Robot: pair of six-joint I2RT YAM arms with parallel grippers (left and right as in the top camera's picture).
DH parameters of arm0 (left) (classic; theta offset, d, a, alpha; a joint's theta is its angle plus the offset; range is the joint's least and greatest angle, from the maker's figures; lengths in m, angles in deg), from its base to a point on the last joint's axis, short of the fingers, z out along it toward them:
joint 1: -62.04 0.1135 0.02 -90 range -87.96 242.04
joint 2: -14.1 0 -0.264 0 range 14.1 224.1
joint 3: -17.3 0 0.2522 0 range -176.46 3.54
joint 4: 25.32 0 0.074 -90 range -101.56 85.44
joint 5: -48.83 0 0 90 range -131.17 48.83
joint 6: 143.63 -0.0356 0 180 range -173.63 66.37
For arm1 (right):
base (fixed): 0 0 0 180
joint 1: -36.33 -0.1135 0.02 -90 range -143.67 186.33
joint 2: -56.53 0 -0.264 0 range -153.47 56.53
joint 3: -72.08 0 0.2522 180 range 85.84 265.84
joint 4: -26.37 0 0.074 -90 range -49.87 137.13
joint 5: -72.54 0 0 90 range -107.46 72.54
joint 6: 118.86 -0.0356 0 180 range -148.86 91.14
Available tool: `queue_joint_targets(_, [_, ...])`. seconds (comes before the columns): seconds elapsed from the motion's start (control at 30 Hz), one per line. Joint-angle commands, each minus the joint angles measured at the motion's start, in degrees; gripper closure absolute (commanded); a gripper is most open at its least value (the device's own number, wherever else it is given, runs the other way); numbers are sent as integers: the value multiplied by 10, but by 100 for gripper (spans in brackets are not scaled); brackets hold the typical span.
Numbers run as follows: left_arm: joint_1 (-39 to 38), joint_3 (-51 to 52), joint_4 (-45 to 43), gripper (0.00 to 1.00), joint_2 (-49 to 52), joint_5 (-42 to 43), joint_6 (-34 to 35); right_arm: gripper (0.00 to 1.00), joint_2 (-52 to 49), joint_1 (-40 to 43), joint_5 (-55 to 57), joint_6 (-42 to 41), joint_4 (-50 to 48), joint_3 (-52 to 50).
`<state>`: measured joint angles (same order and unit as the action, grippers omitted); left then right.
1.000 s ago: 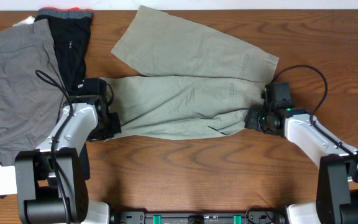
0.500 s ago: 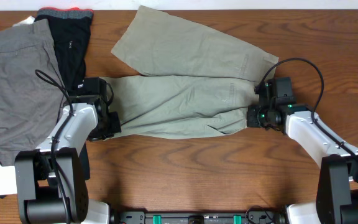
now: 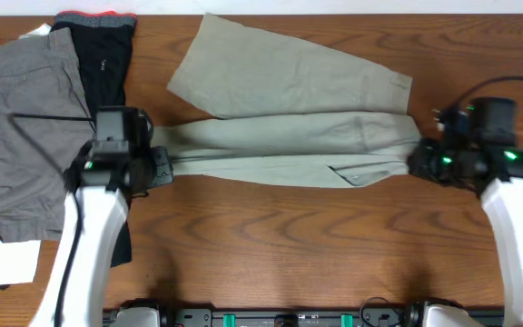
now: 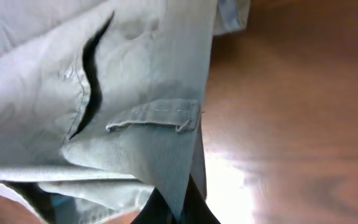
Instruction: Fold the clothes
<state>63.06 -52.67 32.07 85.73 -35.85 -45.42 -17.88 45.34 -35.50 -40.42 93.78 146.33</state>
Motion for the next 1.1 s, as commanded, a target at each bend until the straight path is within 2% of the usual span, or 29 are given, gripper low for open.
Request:
queue_joint_targets(0.0, [17,-11,-3,94,-45,-71,7,99,24,50,70,0,15,8])
queue_joint_targets(0.27, [13,-11,10,94,-99,-50,12,99,52,56,69,0,58,8])
queue_joint_targets(0.63, [-39,-11,11,94,-163,-50,24,99,116,101,69,-17,111,8])
queue_joint_targets(0.83, [-43,-9,-94,94,-132,-54,15,99,104,102,76,-47,31,5])
queue_joint_targets(1.07, [-47,-9,-277,94,16,-53,15,99,35,102,100,-57,-27,5])
